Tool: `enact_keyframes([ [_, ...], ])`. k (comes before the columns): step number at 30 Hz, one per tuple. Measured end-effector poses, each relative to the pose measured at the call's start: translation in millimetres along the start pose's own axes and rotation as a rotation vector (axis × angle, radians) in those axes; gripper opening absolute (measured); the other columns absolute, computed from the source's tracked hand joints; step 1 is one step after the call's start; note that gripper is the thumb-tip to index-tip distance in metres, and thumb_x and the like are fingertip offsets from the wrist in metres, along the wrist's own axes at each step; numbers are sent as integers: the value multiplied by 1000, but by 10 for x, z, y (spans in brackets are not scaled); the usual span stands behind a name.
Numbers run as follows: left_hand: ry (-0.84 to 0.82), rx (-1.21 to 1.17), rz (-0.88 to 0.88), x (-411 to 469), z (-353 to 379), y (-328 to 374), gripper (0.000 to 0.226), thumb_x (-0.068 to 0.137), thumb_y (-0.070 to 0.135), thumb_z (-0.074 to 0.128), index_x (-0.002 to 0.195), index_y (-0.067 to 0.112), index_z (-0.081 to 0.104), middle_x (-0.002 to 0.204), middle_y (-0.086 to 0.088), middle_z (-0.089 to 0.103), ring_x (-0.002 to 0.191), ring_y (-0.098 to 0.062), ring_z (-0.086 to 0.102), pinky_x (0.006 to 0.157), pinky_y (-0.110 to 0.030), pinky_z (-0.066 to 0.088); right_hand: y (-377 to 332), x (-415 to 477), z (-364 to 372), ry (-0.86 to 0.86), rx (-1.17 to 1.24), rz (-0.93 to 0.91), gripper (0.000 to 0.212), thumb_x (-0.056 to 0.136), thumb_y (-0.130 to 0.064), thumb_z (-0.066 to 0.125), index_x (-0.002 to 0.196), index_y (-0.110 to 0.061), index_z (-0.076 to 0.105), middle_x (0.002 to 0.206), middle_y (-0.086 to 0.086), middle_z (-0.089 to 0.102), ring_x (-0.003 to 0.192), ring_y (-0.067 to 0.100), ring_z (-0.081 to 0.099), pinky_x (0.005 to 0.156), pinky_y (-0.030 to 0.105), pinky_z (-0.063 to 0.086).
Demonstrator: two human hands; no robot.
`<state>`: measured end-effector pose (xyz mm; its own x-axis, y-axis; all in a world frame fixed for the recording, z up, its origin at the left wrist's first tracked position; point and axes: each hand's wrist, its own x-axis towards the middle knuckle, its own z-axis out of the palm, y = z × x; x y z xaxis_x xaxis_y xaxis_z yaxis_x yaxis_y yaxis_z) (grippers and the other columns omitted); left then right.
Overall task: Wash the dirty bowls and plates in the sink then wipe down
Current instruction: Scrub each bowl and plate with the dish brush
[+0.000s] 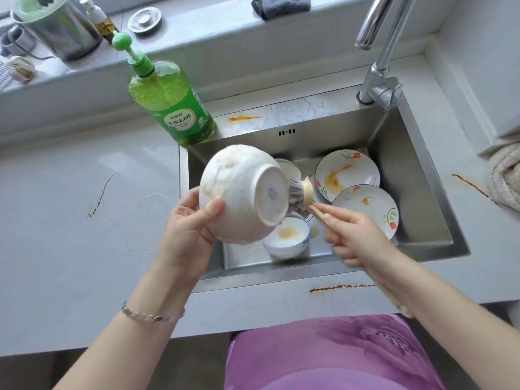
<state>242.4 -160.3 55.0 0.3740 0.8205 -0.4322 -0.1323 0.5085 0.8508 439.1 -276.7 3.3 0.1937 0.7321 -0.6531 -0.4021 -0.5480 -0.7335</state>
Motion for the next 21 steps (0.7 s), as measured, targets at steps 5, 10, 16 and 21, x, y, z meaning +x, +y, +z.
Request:
enact_keyframes([
  [5,303,-237,-35,180,262,-69,12,90,1,52,87,12,55,84,-1,70,73,-12,68,70,-29,59,216,-103,310,31,-7,-65,30,98,-16,42,110,-36,60,51,-6,32,33,2,20,31,12,17],
  [10,389,-277,-13,293,355,-95,13,89,-1,55,86,12,53,91,-7,66,78,-17,66,78,-34,55,210,-209,522,39,-213,-391,40,96,-7,46,109,-43,58,103,-30,65,109,-5,56,85,13,48],
  [16,364,-294,-26,250,456,-101,16,88,-1,54,85,14,51,90,-5,64,75,-15,66,69,-30,56,250,-203,543,149,-218,-377,38,97,-11,44,118,-40,58,102,-25,67,99,19,62,74,23,50],
  [21,382,-299,-29,291,440,-88,16,88,-3,54,84,12,50,89,-7,64,70,-13,66,65,-27,57,343,-183,548,187,-220,-348,39,97,-11,45,116,-43,58,111,7,66,98,41,58,61,27,39],
])
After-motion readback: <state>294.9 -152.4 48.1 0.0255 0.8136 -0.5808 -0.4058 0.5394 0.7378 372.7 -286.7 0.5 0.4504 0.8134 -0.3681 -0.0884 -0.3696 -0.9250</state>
